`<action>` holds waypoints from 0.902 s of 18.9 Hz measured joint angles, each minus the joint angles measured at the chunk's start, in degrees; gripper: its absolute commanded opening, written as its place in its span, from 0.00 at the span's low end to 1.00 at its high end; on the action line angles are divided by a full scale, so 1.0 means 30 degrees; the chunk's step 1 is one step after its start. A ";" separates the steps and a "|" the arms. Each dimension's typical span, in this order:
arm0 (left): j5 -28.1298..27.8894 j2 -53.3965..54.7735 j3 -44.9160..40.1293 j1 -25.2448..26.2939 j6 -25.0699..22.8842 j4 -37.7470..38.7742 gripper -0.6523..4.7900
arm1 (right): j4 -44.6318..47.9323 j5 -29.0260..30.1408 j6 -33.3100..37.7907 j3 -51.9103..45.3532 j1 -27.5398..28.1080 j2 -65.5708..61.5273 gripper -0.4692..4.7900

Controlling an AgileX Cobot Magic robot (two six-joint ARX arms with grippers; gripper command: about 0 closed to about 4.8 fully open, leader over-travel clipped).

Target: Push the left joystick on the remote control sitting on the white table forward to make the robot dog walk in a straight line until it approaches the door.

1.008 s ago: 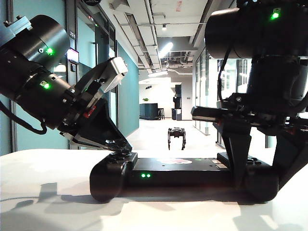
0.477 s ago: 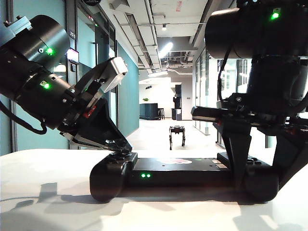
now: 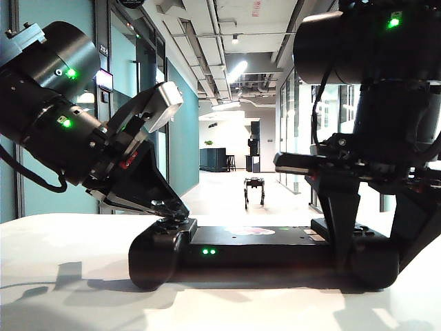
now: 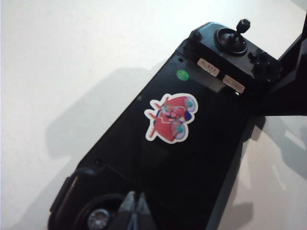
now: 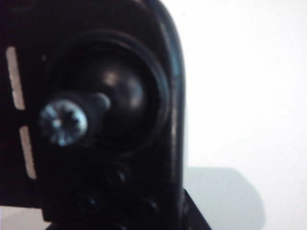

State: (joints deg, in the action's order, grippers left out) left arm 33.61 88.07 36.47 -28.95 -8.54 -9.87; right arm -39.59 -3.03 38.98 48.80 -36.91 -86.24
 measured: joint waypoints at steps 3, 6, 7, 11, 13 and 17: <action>0.0000 0.0000 0.0000 0.0000 0.0000 0.0000 0.11 | 0.0000 0.0000 0.0000 0.0000 0.0000 0.0000 0.46; 0.0109 0.0000 0.0022 0.0000 0.0000 0.0022 0.11 | 0.0000 -0.0007 -0.0007 0.0000 0.0000 0.0000 0.46; 0.0503 0.0000 0.0211 0.0000 0.0058 0.0160 0.11 | 0.0000 -0.0022 -0.0029 0.0000 0.0000 0.0000 0.46; 0.2317 -0.1239 0.1683 0.0007 0.1078 0.0801 0.11 | -0.0007 -0.0080 -0.0146 0.0000 0.0000 -0.0007 0.46; 0.1982 -0.2652 0.1953 0.0022 0.1137 0.2266 0.11 | 0.0015 -0.0233 -0.0146 0.0000 0.0000 -0.0007 0.46; -0.2404 -0.7257 0.2033 0.0007 0.2382 0.5304 0.11 | 0.0022 -0.0284 -0.0146 0.0000 0.0000 -0.0007 0.49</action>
State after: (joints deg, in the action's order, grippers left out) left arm 26.39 66.30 42.57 -28.93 -1.39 6.04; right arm -39.53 -3.88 38.54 48.80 -36.91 -86.26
